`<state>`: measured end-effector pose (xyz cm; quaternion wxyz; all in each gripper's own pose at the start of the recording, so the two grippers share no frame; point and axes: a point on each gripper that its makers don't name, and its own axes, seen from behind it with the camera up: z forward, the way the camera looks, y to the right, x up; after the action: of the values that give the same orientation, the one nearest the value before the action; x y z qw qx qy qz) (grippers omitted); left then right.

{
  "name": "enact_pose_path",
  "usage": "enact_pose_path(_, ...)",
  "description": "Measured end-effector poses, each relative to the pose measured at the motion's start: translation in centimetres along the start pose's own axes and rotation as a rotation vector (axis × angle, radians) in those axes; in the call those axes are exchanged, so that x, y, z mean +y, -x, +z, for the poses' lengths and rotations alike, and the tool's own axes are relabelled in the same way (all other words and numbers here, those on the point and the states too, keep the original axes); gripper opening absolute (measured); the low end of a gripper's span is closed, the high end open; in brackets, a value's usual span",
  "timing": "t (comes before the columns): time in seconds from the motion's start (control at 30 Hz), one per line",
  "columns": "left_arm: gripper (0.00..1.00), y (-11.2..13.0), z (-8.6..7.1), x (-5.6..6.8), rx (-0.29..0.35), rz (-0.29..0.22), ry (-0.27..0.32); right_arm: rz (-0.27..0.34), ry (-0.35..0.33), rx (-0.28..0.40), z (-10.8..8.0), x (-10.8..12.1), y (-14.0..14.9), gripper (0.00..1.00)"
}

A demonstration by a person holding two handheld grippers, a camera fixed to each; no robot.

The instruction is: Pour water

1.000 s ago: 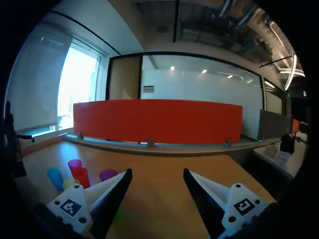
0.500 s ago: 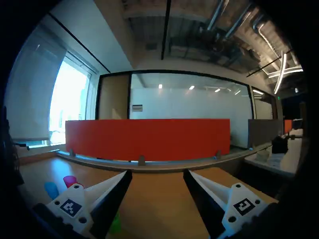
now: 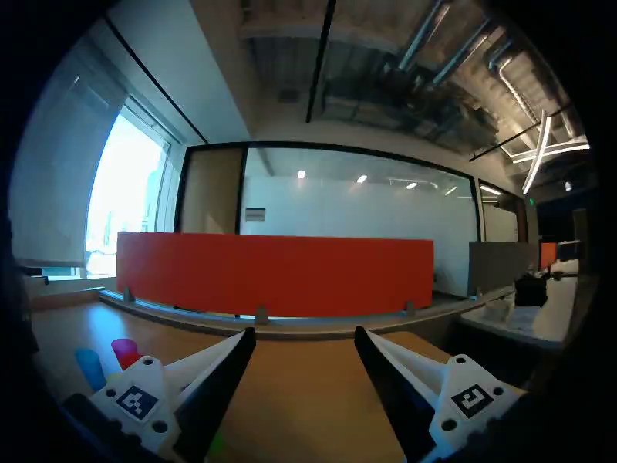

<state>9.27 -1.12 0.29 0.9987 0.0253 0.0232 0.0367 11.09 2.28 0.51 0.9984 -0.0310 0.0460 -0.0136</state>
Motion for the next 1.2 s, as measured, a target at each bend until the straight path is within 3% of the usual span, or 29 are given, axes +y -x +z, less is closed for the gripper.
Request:
enact_pose_path(0.2,0.88,0.9,-0.4,0.8,0.017,-0.02,0.0,0.007,0.012,-0.003,-0.3,0.3,0.3,0.99)
enact_pose_path(0.5,0.88,3.4,-0.9,0.9,0.006,-0.062,-0.02,0.007,0.047,-0.033,-0.9,1.4,1.7,0.99)
enact_pose_path(0.9,0.88,6.7,-0.8,0.0,-0.023,-0.078,-0.035,-0.007,0.081,-0.073,-1.7,2.3,2.8,0.99)
enact_pose_path(1.2,0.88,7.9,-0.7,0.1,-0.032,-0.074,-0.025,-0.013,0.078,-0.079,-1.7,1.9,3.1,0.99)
